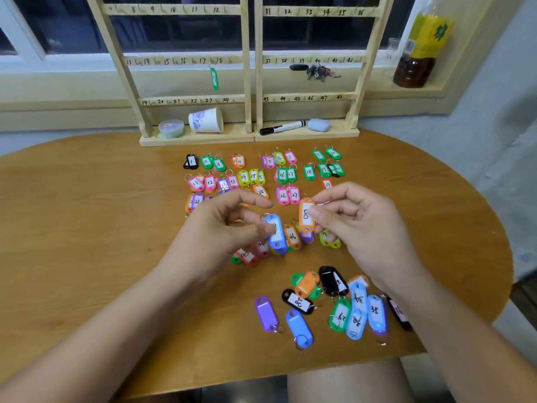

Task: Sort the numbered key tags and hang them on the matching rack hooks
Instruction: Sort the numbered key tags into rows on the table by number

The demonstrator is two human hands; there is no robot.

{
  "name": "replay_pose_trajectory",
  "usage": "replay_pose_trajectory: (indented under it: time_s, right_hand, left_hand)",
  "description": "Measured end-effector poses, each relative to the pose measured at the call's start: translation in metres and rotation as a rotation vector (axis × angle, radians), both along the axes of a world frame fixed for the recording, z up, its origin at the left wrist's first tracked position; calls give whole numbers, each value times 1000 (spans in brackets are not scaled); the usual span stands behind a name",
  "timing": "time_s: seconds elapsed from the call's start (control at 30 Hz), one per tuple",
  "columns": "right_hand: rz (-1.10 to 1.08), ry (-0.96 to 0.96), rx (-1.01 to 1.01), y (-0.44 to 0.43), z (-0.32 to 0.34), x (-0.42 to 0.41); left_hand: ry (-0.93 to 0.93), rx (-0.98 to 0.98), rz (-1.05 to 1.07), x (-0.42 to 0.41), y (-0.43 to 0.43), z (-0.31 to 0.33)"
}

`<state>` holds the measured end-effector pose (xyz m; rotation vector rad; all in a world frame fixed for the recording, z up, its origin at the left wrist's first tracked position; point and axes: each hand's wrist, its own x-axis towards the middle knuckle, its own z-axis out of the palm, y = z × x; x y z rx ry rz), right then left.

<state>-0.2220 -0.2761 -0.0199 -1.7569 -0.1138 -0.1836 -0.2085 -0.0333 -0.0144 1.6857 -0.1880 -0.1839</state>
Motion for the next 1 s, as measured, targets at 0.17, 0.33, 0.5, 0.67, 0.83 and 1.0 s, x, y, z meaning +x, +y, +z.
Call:
replay_pose_trajectory:
  time_s: [0.17,0.33,0.5,0.67,0.83,1.0]
  right_hand:
    - [-41,-4,1,-26,2,53]
    - [-138,39,-34,-67,0,132]
    - [-194,129,-99,-98,-10,201]
    - [-177,141,-193,-100,-22,246]
    - [-212,91,-174,-97,-32,267]
    - [-250,27,-213,-100,-40,267]
  left_hand:
    - [-39,58,21,25,-8,2]
    - [-66,165,-6,65,-16,0]
    - [-74,197,12,109,-38,9]
    - [-80,261,-29,153,-56,12]
    - [-72,301,-35,192,-71,11]
    - [-29,318,-25,236,-100,8]
